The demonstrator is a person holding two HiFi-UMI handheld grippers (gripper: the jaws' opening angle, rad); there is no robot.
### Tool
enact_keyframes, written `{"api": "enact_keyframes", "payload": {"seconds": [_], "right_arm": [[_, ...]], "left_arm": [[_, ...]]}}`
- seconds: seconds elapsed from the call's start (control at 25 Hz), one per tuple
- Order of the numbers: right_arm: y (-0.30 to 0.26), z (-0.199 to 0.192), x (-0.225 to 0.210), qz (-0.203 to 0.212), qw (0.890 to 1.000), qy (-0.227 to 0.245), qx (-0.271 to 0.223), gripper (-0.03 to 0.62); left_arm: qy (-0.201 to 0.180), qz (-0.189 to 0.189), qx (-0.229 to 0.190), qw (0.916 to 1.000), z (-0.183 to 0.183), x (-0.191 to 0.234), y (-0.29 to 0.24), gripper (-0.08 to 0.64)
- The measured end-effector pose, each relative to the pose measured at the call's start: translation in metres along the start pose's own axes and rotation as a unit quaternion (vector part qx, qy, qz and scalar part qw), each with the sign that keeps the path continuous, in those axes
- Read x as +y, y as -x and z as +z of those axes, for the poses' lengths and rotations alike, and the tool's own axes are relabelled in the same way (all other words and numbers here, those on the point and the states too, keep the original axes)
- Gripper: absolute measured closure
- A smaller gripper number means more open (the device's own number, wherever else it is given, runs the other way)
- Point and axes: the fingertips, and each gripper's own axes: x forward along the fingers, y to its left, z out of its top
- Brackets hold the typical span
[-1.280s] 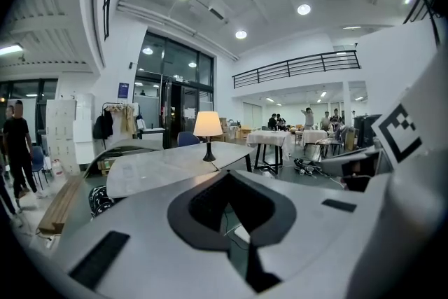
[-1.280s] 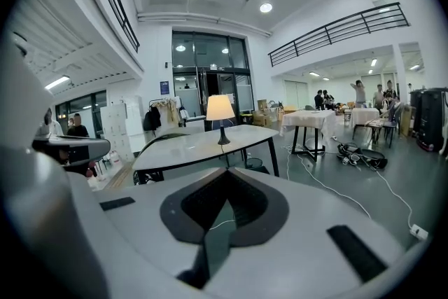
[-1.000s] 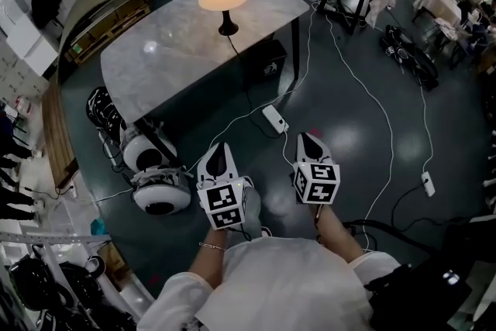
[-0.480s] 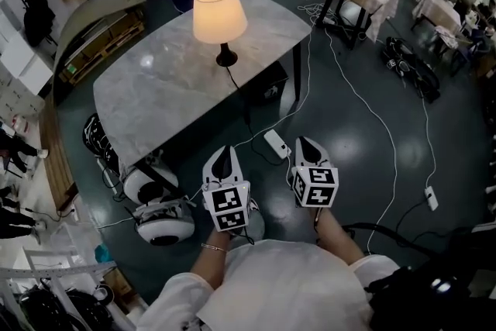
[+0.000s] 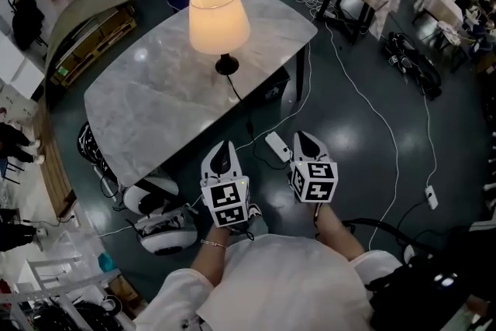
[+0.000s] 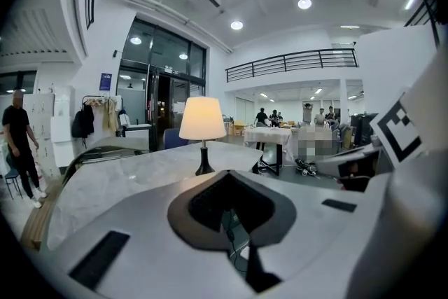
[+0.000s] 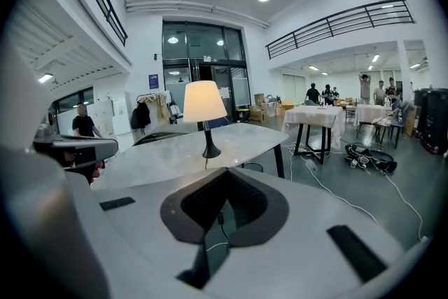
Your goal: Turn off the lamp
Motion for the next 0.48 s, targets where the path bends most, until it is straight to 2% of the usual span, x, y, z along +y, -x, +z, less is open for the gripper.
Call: {"api": "enact_keyframes", "payload": {"seconds": [0.28, 0.48], "right_arm": [[-0.033, 0.009, -0.002, -0.006, 1.000, 0.005, 0.012, 0.594], [-0.050, -0.003, -0.011, -0.003, 0.999, 0.003, 0.038, 0.594]], "left_arm": [[0.002, -0.017, 0.010, 0.9998, -0.001, 0.015, -0.037, 0.566], [0.009, -0.020, 0.030, 0.9993, -0.011, 0.012, -0.059, 0.566]]}}
